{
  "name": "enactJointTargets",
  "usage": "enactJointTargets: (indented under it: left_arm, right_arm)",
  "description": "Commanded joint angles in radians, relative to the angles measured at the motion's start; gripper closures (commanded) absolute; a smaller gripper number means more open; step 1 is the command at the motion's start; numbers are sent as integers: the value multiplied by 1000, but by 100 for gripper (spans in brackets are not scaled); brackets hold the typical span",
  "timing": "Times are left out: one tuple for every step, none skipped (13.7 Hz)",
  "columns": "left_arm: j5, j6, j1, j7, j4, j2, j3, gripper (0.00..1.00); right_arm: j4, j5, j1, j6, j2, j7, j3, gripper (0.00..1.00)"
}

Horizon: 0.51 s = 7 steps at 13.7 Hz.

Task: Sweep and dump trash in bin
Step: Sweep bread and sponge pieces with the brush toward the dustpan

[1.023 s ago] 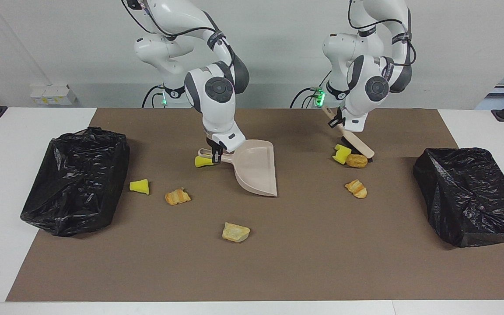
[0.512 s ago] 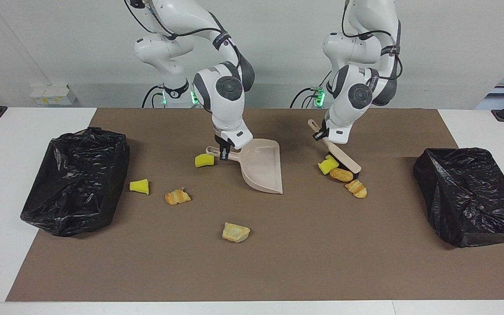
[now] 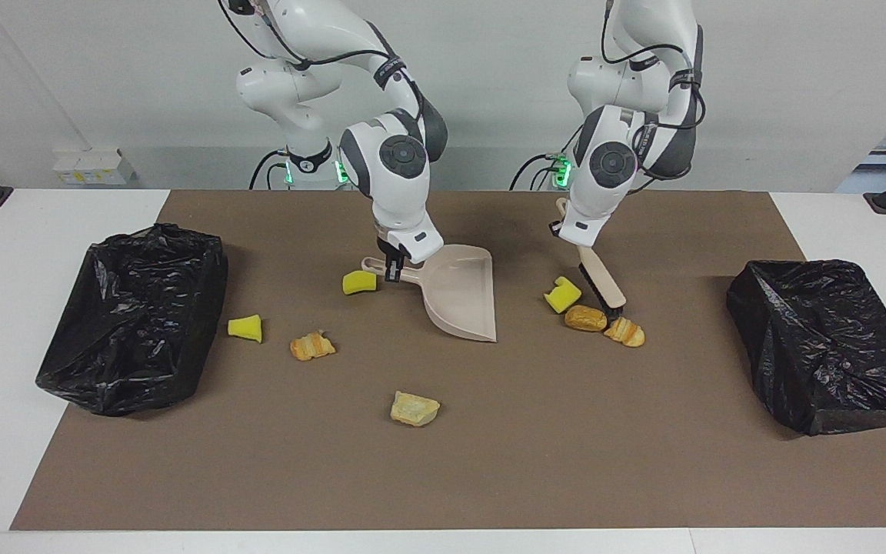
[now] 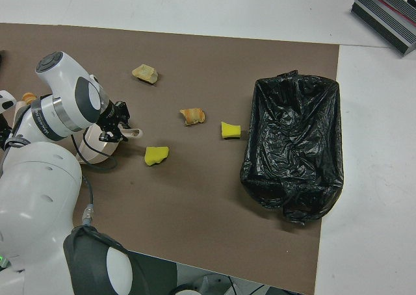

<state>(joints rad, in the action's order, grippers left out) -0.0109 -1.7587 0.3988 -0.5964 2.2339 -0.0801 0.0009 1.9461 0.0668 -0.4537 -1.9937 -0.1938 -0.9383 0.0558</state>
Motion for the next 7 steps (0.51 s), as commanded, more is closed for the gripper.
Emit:
enactJointTargets:
  left_arm:
    - [96,21,-75,131,-55,-18,2,100]
    - [113,-4,-122,227,-69,0,2,100]
    - [115,-42,-164,344,-74,9,2,100]
    - [129,-89,-205,418,-76,26,2,100]
    - [152,-137,-240,459,-76,52,2,100]
    - [175,-180,-248,493,-76,77,2,100]
    - [202,-214,-253,524,-74,97,2,100]
  right_arm:
    - [34,27,4,-37,24,39,6,100]
    - [34,25,3,-37,22,44,6,100]
    - [36,25,3,-37,22,50,6,100]
    - [36,25,3,-37,22,53,6,100]
    - [36,27,3,-37,22,55,6,100]
    - [36,25,3,-37,22,55,6,100]
    - [36,25,3,-37,22,55,6,100]
